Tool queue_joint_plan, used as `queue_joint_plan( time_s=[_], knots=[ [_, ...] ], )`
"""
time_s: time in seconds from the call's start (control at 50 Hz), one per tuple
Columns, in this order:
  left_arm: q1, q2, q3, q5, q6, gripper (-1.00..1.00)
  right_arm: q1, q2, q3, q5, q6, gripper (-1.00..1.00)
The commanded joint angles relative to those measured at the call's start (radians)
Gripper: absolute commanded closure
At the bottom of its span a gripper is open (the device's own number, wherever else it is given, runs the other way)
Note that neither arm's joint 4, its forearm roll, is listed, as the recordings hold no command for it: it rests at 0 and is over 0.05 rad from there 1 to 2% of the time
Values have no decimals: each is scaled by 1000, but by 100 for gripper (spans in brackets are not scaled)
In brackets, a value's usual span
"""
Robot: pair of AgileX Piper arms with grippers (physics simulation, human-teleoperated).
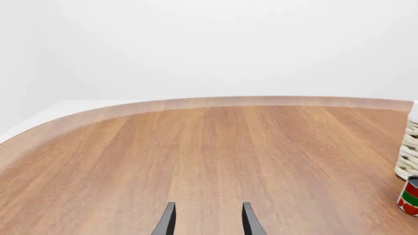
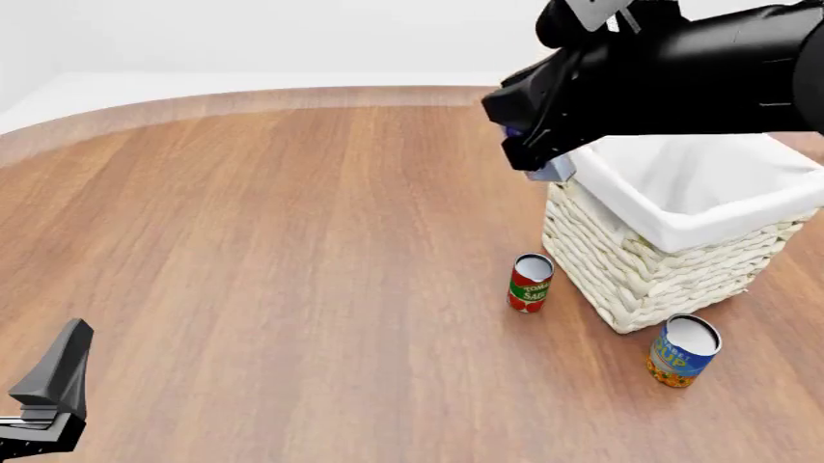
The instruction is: Pick up the alphabet soup and the cream cheese box, and put them in the basket.
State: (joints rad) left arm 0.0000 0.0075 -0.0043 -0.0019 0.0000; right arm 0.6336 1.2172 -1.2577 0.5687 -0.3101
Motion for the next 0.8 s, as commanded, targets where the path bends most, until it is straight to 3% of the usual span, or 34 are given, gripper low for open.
queue_joint_plan(
  time_s=[0.02, 0.8],
  knots=[
    [0, 0, 0, 0, 0, -100, -40, -55, -35, 28, 23, 100],
    [0, 0, 0, 0, 0, -100, -200, -206, -24, 66, 99, 100]
  ],
)
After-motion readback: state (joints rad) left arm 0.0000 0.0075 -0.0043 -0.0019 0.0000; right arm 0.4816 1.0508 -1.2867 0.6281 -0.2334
